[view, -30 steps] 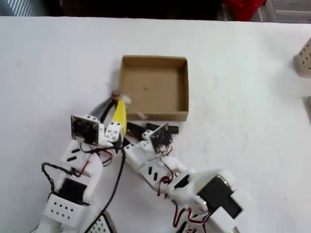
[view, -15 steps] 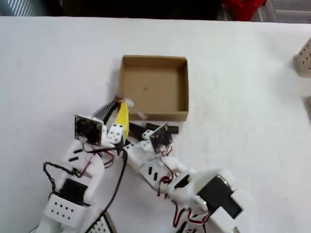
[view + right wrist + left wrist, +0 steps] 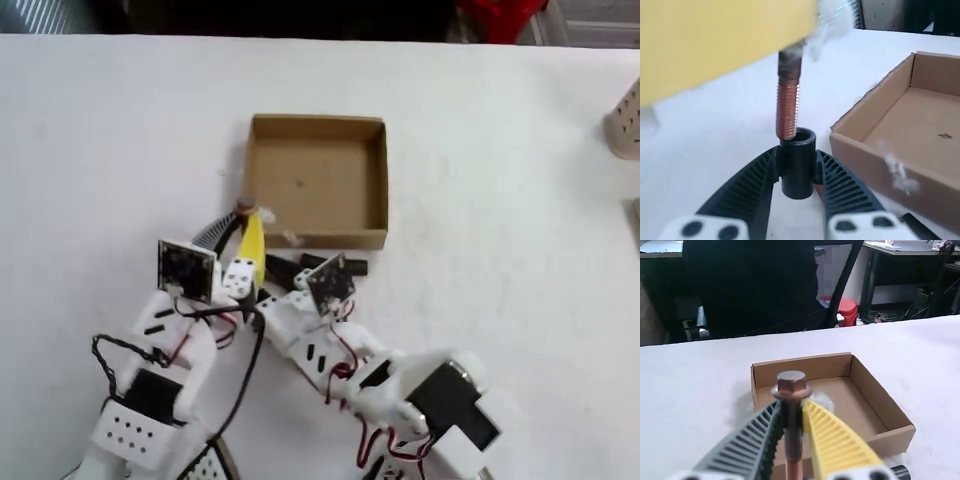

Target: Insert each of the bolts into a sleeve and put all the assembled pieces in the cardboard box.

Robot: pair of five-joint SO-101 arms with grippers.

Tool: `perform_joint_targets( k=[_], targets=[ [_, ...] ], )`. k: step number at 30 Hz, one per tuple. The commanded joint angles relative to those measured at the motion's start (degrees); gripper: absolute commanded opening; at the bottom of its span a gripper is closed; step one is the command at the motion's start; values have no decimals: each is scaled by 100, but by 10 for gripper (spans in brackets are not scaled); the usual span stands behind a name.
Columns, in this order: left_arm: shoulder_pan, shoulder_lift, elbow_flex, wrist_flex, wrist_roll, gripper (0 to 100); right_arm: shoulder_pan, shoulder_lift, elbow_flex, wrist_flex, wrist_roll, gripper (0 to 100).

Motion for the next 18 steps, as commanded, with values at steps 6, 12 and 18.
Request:
perform_joint_targets(
  k=[6,12,18],
  targets=[
    [180,-48,-97,211,-53,22,215,-901,9,514,44,16],
    [233,-48,-105,220,-26,23,312,-1174,9,831,44,16],
    [224,-48,-352,211,967,23,286,-1138,9,840,44,16]
  ],
)
